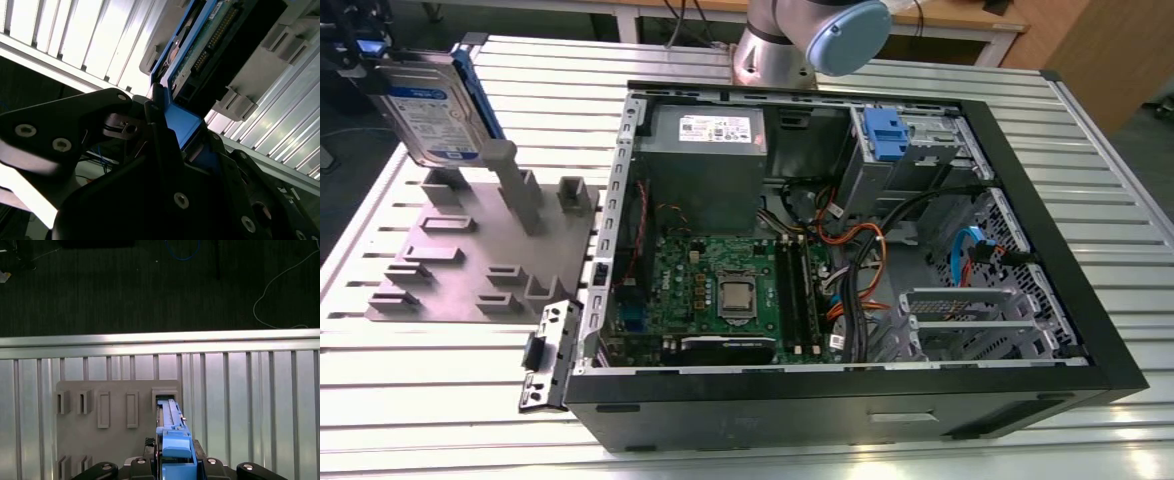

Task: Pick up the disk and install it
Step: 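Pick up the disk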

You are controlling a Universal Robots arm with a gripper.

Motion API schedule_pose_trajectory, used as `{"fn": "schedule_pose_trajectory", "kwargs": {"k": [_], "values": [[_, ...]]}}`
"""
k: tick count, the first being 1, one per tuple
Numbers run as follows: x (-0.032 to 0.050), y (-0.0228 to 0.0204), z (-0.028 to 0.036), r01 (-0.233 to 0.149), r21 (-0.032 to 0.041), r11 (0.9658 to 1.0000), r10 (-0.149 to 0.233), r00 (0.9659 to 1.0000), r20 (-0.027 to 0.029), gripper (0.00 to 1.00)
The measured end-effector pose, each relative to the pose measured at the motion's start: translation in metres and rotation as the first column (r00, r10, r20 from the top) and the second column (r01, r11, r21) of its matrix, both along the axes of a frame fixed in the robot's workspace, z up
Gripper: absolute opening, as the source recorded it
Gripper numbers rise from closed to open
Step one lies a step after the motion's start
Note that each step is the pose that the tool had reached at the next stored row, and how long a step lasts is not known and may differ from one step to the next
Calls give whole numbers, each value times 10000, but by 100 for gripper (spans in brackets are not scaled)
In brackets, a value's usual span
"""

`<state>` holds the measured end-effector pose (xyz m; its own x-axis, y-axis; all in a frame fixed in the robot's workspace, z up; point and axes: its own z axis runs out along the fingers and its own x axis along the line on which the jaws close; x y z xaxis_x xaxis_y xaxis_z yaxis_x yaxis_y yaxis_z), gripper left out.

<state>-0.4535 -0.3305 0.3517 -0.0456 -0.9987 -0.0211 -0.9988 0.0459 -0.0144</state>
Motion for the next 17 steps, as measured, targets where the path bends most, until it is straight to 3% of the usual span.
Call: {"fn": "schedule_pose_trajectory", "kwargs": {"k": [17], "values": [[0,1,69,0,0,10000,0,10000,1,37]]}}
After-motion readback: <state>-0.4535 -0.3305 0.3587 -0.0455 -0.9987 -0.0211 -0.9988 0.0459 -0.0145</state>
